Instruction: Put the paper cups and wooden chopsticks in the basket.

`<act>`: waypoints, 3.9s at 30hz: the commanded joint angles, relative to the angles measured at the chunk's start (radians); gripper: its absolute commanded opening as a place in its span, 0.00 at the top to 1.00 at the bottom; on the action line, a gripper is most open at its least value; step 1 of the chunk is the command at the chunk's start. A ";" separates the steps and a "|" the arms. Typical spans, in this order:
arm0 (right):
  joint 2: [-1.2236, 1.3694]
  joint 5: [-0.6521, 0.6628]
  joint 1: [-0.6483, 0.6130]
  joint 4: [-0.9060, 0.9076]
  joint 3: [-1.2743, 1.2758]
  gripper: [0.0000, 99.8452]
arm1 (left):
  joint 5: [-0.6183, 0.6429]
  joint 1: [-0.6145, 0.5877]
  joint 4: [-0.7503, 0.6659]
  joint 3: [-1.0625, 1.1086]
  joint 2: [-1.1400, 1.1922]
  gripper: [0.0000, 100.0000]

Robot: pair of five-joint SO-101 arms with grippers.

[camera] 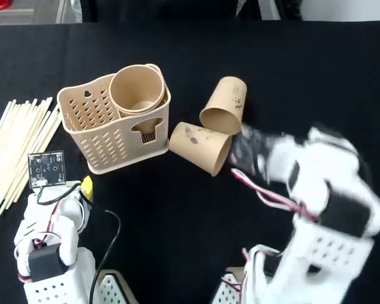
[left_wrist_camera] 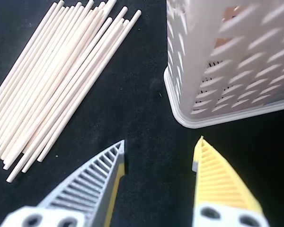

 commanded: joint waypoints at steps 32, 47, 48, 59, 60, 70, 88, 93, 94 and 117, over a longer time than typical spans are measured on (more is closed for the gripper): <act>0.653 -0.060 0.247 -1.424 0.539 0.98 | 0.003 0.001 -0.017 0.013 -0.002 0.77; 0.381 -0.655 0.106 -0.362 -0.120 0.99 | 0.003 0.001 -0.017 0.013 -0.002 0.77; 0.387 -0.692 0.077 -0.296 -0.182 0.99 | 0.003 0.001 -0.017 0.013 -0.002 0.77; 0.512 -1.053 -0.339 0.071 -0.783 0.99 | 0.002 -0.001 -0.015 0.013 -0.002 0.77; 0.524 -1.073 -0.387 0.084 -0.825 0.99 | 0.002 -0.001 -0.015 0.013 -0.002 0.77; 0.731 -1.188 -0.740 0.057 -1.089 0.99 | 0.002 -0.001 -0.015 0.013 -0.002 0.77; 1.124 -1.180 -0.841 0.046 -1.319 0.99 | 0.002 -0.001 -0.015 0.013 -0.002 0.77; 1.199 -1.181 -0.839 0.107 -1.405 0.97 | 0.002 -0.001 -0.015 0.013 -0.002 0.77; 1.210 -1.181 -0.841 0.120 -1.425 0.93 | 0.002 -0.001 -0.015 0.013 -0.002 0.77; 1.237 -1.082 -0.891 0.273 -1.876 0.59 | 0.002 -0.001 -0.015 0.013 -0.002 0.77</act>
